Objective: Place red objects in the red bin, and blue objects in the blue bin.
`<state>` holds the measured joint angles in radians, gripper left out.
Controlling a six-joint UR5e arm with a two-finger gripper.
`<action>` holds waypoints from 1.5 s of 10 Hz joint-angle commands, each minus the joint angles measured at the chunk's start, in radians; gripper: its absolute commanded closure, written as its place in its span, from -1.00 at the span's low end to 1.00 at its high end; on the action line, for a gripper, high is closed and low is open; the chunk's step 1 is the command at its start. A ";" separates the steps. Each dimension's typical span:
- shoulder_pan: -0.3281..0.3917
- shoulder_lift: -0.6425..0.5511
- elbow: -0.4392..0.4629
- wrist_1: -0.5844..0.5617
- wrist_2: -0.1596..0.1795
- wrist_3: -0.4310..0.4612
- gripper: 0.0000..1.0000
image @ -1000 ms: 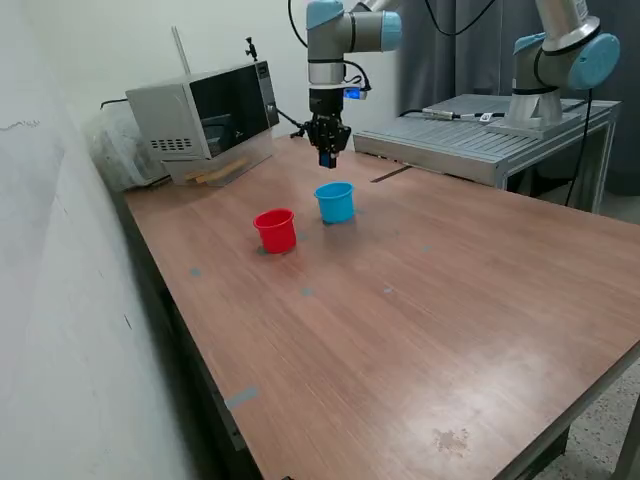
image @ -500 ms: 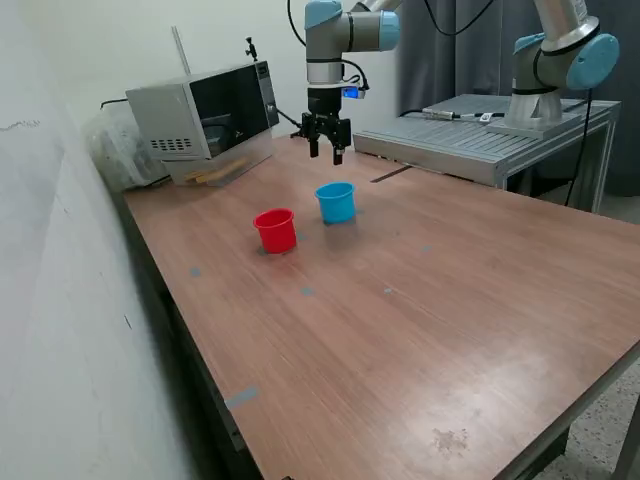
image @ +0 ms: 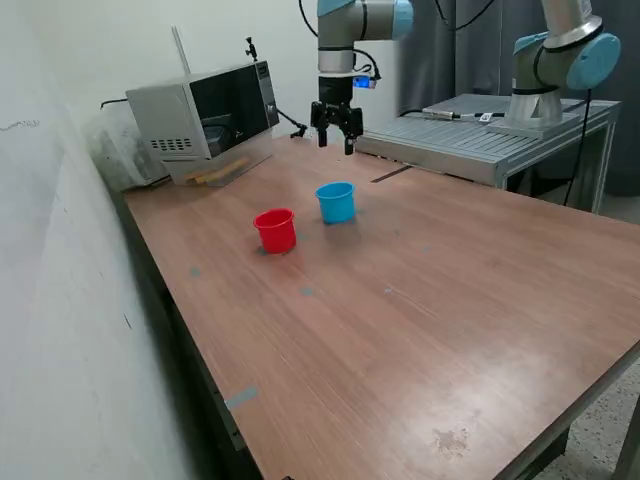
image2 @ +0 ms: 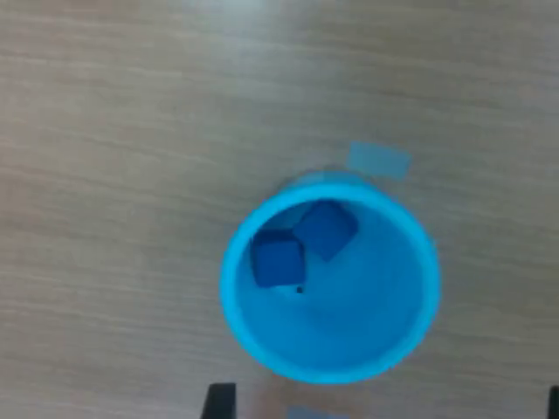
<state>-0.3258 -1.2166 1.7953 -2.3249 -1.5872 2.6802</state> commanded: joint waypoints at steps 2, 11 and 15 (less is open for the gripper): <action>0.105 -0.415 0.231 0.138 -0.005 0.024 -1.00; 0.467 -0.578 0.161 0.427 -0.004 0.354 -1.00; 0.464 -0.575 0.040 0.472 -0.057 0.345 -1.00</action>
<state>0.1273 -1.7919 1.9129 -1.8969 -1.6076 3.0234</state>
